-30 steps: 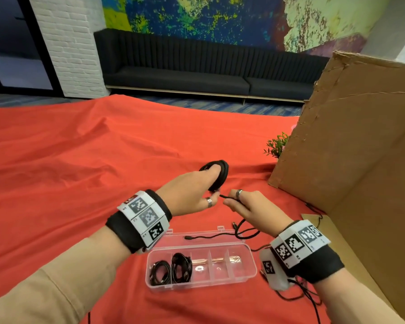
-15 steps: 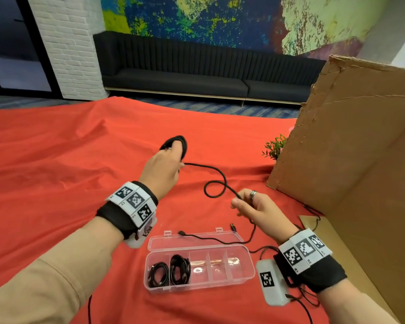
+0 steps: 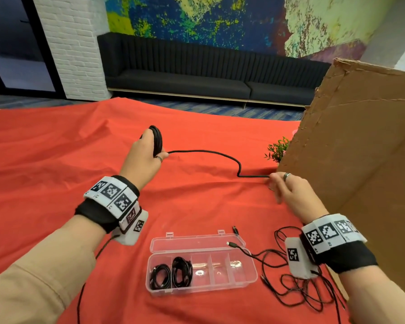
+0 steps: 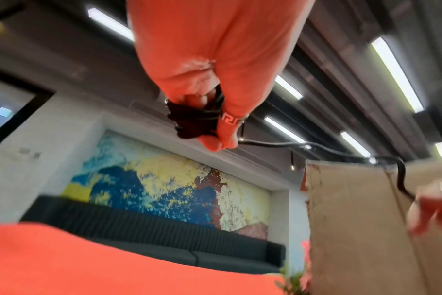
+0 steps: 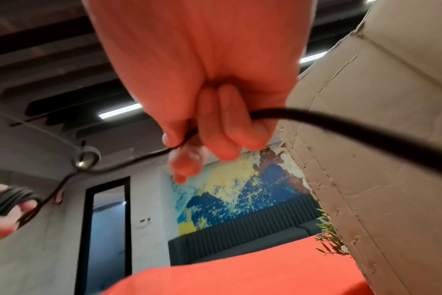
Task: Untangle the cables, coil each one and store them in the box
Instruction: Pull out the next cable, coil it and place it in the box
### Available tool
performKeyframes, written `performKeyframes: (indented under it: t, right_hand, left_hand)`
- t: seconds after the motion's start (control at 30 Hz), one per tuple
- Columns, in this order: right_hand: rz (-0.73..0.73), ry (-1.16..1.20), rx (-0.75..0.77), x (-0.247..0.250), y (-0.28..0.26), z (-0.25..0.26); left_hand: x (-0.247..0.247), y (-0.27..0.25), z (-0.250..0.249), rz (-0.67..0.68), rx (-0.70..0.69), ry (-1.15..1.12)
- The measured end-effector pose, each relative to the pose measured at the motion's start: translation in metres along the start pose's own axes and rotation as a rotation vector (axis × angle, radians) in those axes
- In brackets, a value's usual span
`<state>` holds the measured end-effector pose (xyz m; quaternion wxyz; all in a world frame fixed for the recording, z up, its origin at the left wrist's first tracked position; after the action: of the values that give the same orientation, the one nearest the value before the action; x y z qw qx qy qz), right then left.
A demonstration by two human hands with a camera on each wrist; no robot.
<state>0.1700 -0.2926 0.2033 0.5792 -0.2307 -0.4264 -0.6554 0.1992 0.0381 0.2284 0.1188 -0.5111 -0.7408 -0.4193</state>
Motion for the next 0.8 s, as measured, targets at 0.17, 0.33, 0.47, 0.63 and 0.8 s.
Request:
performKeyframes:
  t: [0.17, 0.33, 0.47, 0.63, 0.8]
  right_hand:
    - [-0.088, -0.007, 0.348, -0.001, -0.015, 0.031]
    - [-0.178, 0.046, 0.362, 0.014, -0.018, 0.039]
    - [-0.205, 0.308, 0.149, 0.028, -0.008, 0.027]
    - [-0.061, 0.422, -0.025, 0.019, 0.008, 0.004]
    - [0.403, -0.536, -0.262, -0.012, 0.006, -0.057]
  left_hand:
    - [0.000, 0.005, 0.006, -0.006, 0.100, -0.014]
    - [-0.010, 0.001, 0.011, 0.098, 0.047, 0.057]
    - [-0.022, -0.006, 0.008, 0.194, -0.039, 0.087]
    - [-0.021, -0.010, -0.001, 0.269, -0.104, -0.019]
    - [-0.014, -0.010, -0.006, 0.256, -0.017, -0.279]
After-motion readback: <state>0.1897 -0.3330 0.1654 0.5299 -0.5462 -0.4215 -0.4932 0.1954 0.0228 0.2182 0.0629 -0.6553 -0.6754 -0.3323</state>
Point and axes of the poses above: each hand's wrist, its own y-axis towards the middle knuckle, its own x-axis out of the back of the hand, z = x × y, the point moved 6 cm from there along y, towards the middle knuckle, and after that the axes turned 5 degrees about -z, right-handed, at the moved point
